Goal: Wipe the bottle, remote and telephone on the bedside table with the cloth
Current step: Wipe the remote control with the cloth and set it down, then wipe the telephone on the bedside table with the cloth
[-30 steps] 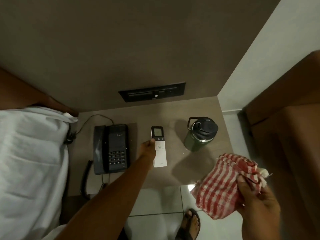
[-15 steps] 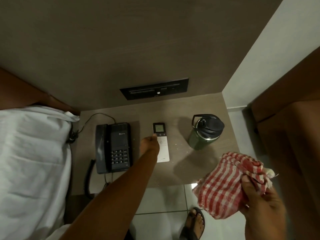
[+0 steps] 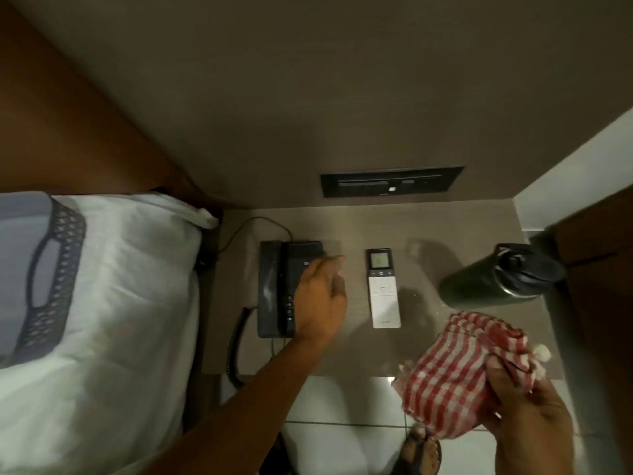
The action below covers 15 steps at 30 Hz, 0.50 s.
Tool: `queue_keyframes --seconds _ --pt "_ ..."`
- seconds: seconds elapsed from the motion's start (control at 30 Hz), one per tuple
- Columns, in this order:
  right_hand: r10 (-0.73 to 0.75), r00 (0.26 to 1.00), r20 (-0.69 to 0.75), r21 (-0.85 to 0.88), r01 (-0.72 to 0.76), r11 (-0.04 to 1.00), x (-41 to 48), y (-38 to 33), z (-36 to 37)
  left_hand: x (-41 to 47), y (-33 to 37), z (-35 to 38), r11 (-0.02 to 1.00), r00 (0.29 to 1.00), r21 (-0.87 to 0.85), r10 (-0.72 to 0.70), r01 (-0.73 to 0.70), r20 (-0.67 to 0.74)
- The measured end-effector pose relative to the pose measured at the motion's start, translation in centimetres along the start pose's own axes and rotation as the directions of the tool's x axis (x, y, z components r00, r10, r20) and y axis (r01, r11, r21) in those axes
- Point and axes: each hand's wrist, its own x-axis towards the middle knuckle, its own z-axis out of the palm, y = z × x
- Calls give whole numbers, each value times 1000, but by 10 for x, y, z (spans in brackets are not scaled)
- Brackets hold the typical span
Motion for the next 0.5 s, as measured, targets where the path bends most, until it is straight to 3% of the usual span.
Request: queue_keyframes --seconds 0.1,0.17,0.27,0.37,0.5 --pt "-80 995 64 -99 86 991 -19 20 42 -1 -55 -65 998 984 32 53 -48 -171" --pt "-170 972 160 -220 203 954 -27 33 67 8 -103 -91 993 986 117 39 -19 -164" --pt "-261 925 276 -392 356 848 -34 47 107 27 -162 -107 972 996 236 -31 10 87" --pt "-303 879 369 -518 465 718 -31 58 140 46 -199 -102 944 950 322 -27 -78 310" --pt "-409 795 449 -593 607 529 -23 68 177 63 -219 -88 941 908 317 -24 -121 418"
